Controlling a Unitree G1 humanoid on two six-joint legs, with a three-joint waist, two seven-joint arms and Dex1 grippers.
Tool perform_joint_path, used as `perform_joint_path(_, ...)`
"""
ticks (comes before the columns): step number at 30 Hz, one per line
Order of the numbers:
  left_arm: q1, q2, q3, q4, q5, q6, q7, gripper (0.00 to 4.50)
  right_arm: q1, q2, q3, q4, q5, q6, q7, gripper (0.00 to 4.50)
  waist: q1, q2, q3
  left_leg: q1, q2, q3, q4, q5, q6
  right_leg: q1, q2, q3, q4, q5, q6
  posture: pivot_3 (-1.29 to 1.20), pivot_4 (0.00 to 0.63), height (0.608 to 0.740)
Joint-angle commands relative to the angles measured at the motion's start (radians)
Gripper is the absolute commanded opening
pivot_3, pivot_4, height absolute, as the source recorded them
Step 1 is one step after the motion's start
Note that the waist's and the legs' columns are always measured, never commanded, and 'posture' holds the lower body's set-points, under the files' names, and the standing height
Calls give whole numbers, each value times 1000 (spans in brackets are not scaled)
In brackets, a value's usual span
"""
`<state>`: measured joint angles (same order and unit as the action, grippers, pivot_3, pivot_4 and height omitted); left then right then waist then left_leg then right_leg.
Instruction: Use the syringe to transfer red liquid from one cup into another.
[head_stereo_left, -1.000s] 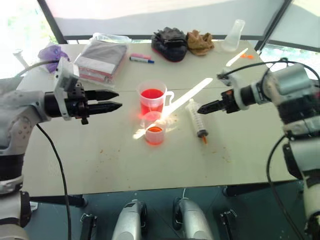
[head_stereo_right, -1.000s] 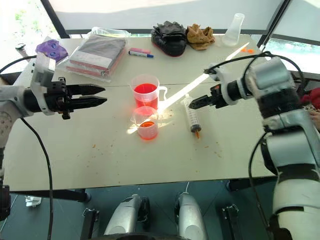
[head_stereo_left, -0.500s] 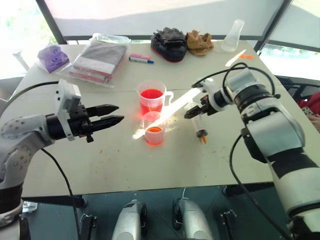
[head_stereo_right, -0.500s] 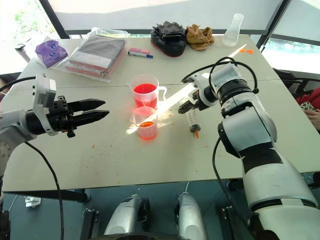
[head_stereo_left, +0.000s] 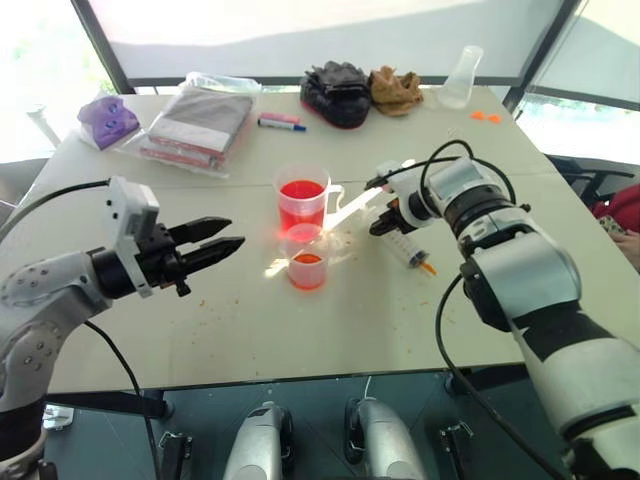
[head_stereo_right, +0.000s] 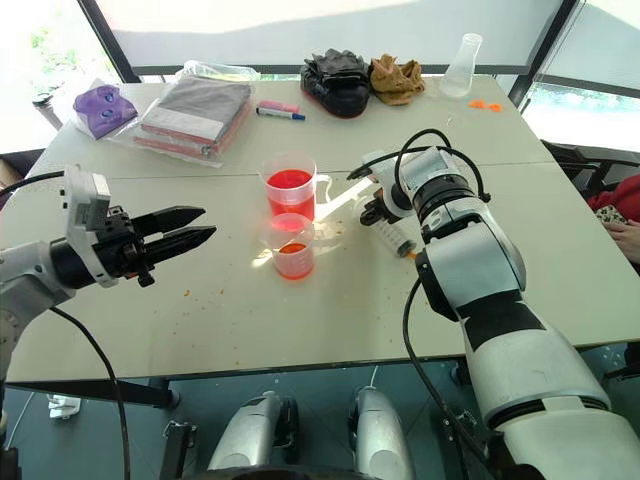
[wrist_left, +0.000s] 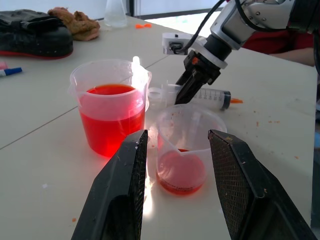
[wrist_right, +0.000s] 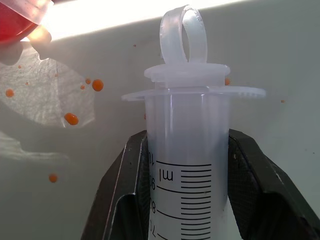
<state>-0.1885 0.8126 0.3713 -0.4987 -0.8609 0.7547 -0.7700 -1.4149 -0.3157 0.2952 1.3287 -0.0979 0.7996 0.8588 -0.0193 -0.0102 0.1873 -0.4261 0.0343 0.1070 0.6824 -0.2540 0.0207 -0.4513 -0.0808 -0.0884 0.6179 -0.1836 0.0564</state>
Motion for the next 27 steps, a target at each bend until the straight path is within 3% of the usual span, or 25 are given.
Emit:
perform_joint_path(1, -3, 11, 34, -14, -7, -25, -1, 2025, 27, 5, -43, 18, -4, 42, -8, 1459, 0, 0, 0, 0, 0, 0, 0, 0, 0, 1, 0, 0, 0, 0, 0, 0, 150, 740)
perform_joint_path(8, -116, 10, 71, 152, 37, -105, 19, 2025, -163, -46, -311, -35, 158, 30, -53, 1459, -2, 2, 2, -2, 0, 1, 0, 0, 0, -4, 0, 0, 1, 0, 0, 0, 150, 740)
perform_joint_path(11, -242, 13, 72, 308, 90, -175, 31, 2025, -246, -58, -409, -95, 228, -119, -43, 1459, -3, 3, 2, -5, -1, 2, -2, 1, -1, -9, 1, 1, 2, 1, 0, 0, 150, 740)
perform_joint_path(14, -375, 38, 12, 466, 162, -244, -27, 2025, -251, -25, -492, -228, 306, -386, -20, 1459, -1, 2, 2, -6, -1, 2, -4, 1, -1, -10, 2, 0, 1, 1, 0, 0, 150, 740)
perform_joint_path(19, -637, 22, -95, 739, 279, -371, -128, 2025, -150, 84, -521, -384, 375, -572, 9, 1459, 2, -1, 0, -5, -1, 5, -4, 1, -2, -7, 2, -1, 0, 1, 1, 0, 150, 740)
perform_joint_path(22, -801, -11, -137, 905, 328, -436, -171, 2025, -62, 158, -476, -460, 354, -748, 31, 1459, 6, -1, 0, -6, -1, 5, -3, 2, -4, -7, 1, -2, 0, 1, 1, 0, 150, 740)
perform_joint_path(27, -1029, -52, -190, 1111, 382, -495, -282, 2025, 0, 238, -463, -373, 339, -910, -18, 1459, 1, -1, 1, -11, -2, 5, -2, 4, -6, -11, 0, -2, 3, 2, 2, 0, 150, 740)
